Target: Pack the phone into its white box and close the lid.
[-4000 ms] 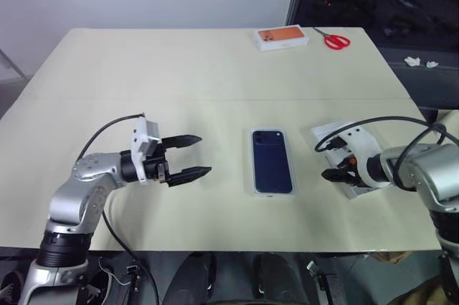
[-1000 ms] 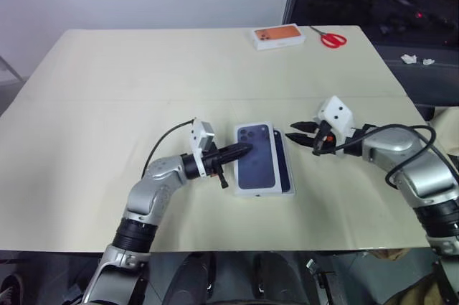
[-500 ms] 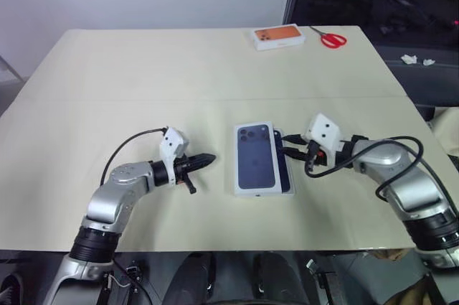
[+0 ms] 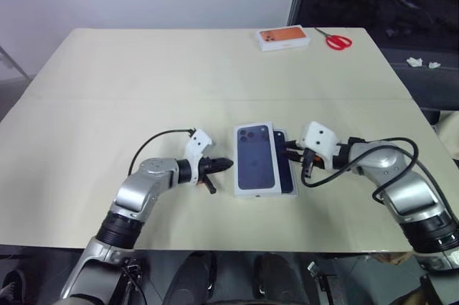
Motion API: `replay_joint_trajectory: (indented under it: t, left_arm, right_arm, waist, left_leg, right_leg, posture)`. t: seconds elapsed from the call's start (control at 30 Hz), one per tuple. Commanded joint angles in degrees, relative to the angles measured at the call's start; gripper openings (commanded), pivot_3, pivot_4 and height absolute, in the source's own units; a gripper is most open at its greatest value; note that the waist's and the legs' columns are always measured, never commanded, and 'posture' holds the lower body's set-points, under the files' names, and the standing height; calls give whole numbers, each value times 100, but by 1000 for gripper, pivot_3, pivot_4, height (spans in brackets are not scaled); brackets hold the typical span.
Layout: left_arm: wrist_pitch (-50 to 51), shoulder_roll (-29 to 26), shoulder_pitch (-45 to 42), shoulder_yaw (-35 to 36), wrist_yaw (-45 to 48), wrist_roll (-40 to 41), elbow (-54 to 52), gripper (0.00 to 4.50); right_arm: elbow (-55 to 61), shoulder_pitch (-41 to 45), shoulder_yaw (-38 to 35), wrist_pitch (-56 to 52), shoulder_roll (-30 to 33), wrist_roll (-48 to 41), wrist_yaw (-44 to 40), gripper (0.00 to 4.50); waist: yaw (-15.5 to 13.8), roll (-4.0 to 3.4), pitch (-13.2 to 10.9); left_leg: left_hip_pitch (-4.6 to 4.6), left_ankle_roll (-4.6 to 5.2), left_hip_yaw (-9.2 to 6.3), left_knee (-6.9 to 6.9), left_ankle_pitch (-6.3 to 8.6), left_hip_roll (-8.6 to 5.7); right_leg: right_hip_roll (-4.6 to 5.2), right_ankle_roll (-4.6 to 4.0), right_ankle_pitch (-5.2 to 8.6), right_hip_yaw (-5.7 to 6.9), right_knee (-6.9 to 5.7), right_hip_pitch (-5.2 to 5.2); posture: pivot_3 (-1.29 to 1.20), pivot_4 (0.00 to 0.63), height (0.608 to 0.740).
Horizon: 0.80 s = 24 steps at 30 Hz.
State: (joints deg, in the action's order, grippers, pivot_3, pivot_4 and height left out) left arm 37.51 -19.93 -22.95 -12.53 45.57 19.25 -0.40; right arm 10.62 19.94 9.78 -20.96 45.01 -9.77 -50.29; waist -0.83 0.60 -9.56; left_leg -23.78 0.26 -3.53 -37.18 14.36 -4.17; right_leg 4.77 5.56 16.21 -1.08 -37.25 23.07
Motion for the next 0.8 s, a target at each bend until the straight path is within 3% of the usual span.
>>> replay_joint_trajectory:
  t: [0.03,0.8]
  left_arm:
    - [125,132,-43,-169,-4,-28,130,0]
    - [497,798,-397,24,-154,182,-270,0]
  right_arm:
    - [207,-4,-163,-11,-35,-47,-34,32]
    - [296,-410,-622,-183,150,-56,-247,32]
  waist:
    - [0,0,0]
    - [10,2,-1]
  left_leg:
    - [1,0,0,0,0,0]
    - [19,1,0,3,0,1]
  right_leg:
    - [0,0,0,0,0,0]
    - [-3,0,0,0,3,-19]
  posture:
    - [0,150,740]
    - [0,150,740]
